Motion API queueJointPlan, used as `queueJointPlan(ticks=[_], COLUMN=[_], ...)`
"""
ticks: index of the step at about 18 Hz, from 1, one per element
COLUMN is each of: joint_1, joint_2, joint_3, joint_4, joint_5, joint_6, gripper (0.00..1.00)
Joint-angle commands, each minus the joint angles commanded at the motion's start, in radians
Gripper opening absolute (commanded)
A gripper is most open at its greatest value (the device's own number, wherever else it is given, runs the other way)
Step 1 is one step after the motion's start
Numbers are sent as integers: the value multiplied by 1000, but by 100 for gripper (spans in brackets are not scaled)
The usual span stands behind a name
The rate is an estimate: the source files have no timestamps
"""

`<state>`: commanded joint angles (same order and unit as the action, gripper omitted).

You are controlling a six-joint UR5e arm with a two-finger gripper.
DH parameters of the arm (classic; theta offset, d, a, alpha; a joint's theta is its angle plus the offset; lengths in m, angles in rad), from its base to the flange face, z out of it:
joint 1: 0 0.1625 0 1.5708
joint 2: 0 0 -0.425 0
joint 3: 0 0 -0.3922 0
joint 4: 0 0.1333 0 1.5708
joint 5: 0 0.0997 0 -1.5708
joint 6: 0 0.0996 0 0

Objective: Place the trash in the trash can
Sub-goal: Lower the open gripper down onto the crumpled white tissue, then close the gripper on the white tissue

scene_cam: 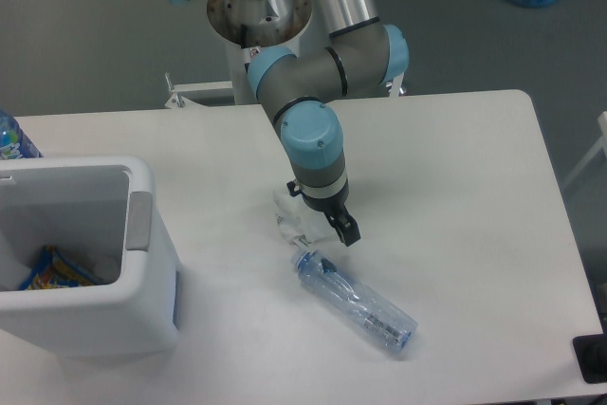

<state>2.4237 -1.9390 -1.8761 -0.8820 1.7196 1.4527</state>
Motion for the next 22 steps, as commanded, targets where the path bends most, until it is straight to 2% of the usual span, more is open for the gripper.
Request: queueJointPlan(ticks=[4,9,13,14,17,22], joint_1=[0,0,0,0,0,-2], joint_2=[-6,-9,-9,-9,-8,-5], joint_3=[3,5,5,5,11,17], joint_4=[2,0,0,0,-2,-3], joint_5=[0,0,0,0,0,0], joint_6=[-31,-37,-38,-37,-38,-52], gripper=[82,77,67,63,38,19])
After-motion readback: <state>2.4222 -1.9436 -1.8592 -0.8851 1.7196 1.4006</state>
